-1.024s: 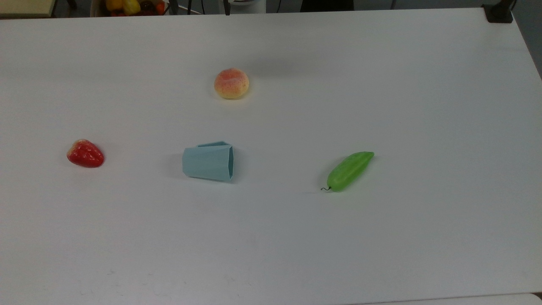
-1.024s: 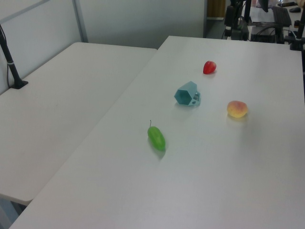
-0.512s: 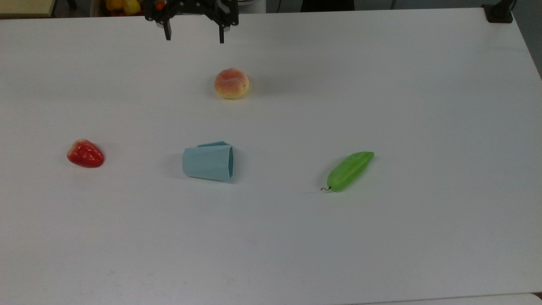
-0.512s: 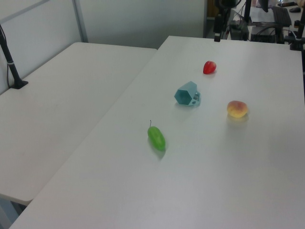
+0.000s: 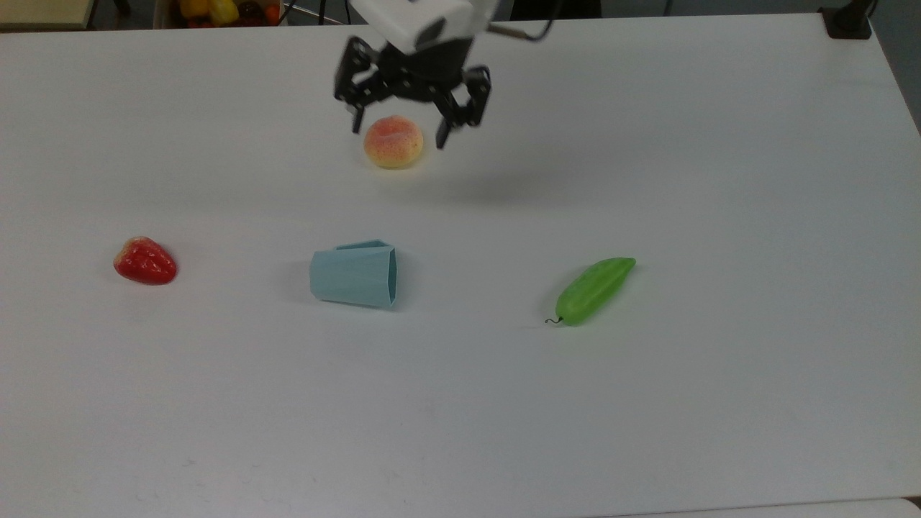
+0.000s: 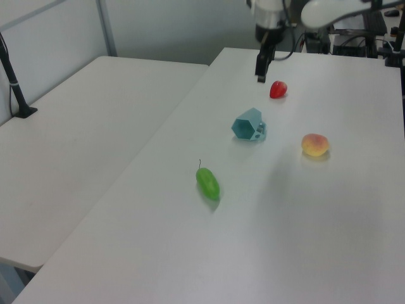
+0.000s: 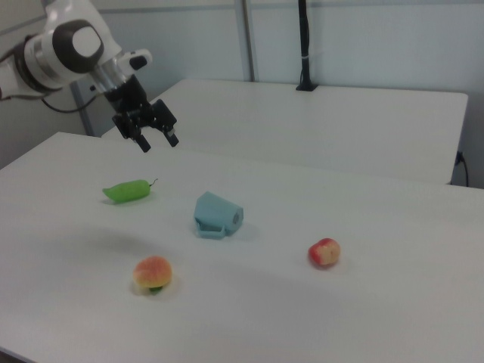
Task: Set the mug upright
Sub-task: 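Move the open gripper down toward the light blue mug lying sideways, then close the gripper on the mug's body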
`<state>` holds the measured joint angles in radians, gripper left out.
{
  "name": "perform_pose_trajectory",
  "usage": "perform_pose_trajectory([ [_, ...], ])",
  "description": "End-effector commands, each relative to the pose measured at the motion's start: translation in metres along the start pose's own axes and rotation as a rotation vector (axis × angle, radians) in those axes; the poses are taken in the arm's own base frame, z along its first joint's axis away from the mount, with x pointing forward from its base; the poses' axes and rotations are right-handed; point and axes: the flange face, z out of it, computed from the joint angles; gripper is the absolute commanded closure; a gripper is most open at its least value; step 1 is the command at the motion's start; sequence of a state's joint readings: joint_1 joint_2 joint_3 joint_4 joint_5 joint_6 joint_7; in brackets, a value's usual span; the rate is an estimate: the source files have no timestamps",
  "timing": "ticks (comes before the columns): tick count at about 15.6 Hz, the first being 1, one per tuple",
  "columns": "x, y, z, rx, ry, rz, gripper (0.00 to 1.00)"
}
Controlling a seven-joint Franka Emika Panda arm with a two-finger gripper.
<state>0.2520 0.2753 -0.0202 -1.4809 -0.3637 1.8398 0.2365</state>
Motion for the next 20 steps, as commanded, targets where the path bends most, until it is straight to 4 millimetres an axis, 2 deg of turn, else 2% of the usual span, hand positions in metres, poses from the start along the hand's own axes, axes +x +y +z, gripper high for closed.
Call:
perform_pose_trajectory([
  [1,0.016,-0.040,0.039,-0.051,0.034,0.057,0.00],
  [4,0.024,-0.051,0.063,-0.068,0.070,0.071,0.00],
  [7,0.029,-0.063,0.098,-0.113,0.084,0.074,0.00],
  [13,0.033,-0.074,0.157,-0.196,0.106,0.084,0.00],
  [16,0.032,-0.069,0.180,-0.247,0.109,0.083,0.00],
  [20,0.027,-0.057,0.198,-0.300,0.096,0.060,0.00],
])
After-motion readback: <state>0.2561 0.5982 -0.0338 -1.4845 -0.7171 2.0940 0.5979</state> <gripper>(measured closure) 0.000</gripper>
